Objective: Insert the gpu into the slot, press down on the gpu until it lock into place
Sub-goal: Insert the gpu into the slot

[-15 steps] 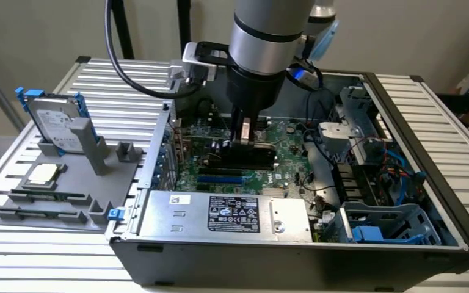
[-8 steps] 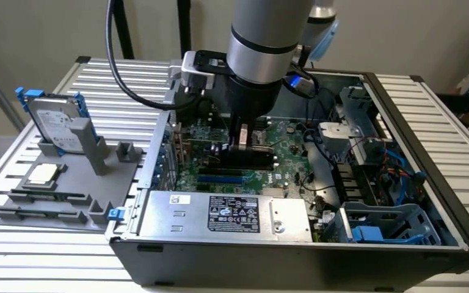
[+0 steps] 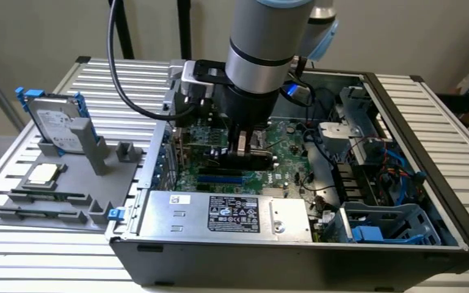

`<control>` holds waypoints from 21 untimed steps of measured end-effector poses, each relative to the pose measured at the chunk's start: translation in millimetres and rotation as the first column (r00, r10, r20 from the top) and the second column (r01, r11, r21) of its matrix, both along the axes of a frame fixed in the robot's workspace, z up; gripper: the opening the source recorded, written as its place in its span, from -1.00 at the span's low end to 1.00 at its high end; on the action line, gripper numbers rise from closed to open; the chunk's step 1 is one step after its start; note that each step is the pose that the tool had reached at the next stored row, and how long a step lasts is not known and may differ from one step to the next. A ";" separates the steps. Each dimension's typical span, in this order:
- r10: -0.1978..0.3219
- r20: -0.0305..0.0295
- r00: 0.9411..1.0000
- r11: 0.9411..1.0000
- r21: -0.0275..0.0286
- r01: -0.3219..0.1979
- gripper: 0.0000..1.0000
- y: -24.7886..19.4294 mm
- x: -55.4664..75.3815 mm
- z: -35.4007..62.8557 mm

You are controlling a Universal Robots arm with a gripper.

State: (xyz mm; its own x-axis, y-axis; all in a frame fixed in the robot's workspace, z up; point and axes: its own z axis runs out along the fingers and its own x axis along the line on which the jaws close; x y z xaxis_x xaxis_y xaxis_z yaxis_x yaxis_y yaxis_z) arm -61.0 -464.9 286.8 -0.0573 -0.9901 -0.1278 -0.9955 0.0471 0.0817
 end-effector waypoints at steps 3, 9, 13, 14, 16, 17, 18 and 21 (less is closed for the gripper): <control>0.000 -0.001 1.000 1.000 0.000 0.000 -0.47 -0.1 0.0 -1.4; 0.003 -0.017 1.000 1.000 -0.006 -0.003 -0.47 -0.1 0.0 -3.4; 0.008 -0.023 1.000 1.000 -0.013 -0.008 -0.47 -0.1 0.1 -5.0; 0.010 -0.025 1.000 1.000 -0.014 -0.010 -0.47 -0.1 0.1 -5.2; 0.012 -0.030 0.999 1.000 -0.015 -0.012 -0.47 -0.1 0.2 -5.2; 0.012 -0.032 0.999 1.000 -0.015 -0.013 -0.47 -0.1 0.2 -5.2; 0.012 -0.032 0.999 1.000 -0.015 -0.013 -0.47 -0.1 0.2 -5.2; 0.012 -0.032 0.999 1.000 -0.015 -0.013 -0.47 -0.1 0.2 -5.4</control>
State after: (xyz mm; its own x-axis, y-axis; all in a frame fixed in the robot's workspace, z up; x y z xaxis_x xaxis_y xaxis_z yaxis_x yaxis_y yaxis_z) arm -60.8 -464.9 281.4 -0.0488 -0.9926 -0.1110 -0.9930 0.0362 0.1125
